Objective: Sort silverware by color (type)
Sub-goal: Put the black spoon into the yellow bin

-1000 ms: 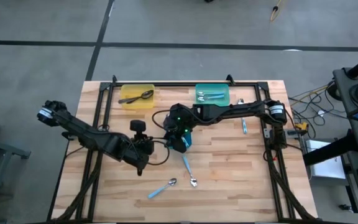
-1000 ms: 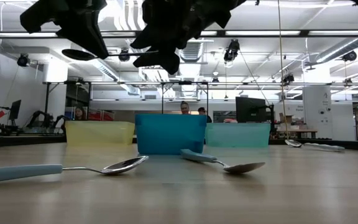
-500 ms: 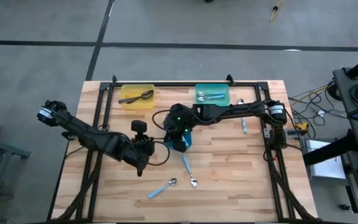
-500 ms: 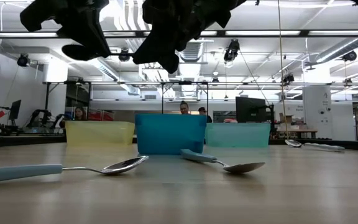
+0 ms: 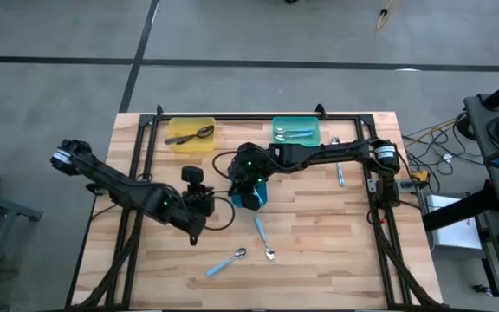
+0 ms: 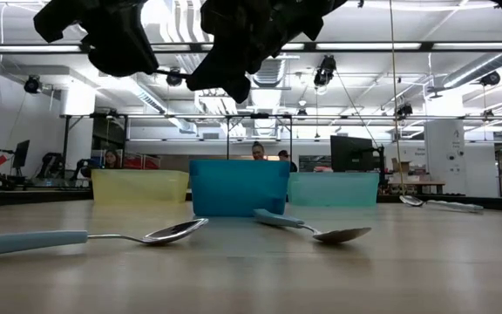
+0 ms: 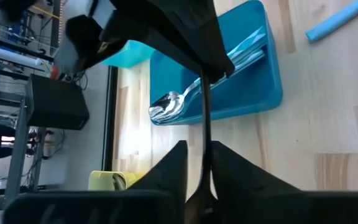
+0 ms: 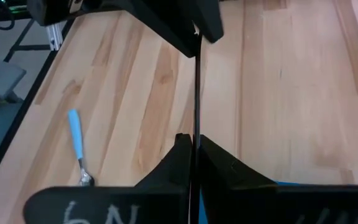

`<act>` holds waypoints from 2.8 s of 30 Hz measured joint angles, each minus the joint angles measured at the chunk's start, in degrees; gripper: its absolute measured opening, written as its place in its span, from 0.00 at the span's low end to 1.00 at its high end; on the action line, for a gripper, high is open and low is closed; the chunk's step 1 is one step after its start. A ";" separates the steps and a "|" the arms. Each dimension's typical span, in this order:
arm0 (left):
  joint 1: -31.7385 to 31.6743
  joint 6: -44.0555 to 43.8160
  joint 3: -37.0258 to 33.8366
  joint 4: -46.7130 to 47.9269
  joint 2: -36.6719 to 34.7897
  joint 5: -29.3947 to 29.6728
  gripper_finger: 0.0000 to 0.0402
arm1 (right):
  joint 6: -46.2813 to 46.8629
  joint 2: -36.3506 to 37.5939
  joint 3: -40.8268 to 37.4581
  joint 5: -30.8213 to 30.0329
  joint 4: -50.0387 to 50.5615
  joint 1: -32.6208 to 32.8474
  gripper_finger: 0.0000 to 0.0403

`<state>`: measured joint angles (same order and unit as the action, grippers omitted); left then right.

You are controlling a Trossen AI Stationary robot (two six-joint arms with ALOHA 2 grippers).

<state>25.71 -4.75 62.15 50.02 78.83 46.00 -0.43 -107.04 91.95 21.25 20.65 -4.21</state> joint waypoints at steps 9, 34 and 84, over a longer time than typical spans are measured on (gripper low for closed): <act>-0.02 2.22 0.00 0.09 -3.77 0.19 0.28 | -1.17 0.02 -0.09 0.33 0.06 -0.06 0.02; -0.05 13.19 -10.47 -23.70 -28.45 6.34 0.32 | 6.32 13.96 -30.07 0.37 -52.40 -3.14 0.02; -4.24 24.68 -45.07 -121.13 -16.11 -10.64 0.32 | -8.17 11.23 -36.11 -8.43 -84.31 -4.26 0.02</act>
<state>21.47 19.92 17.08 -71.12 62.72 35.36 -8.60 -95.81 55.83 12.82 -63.66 -8.47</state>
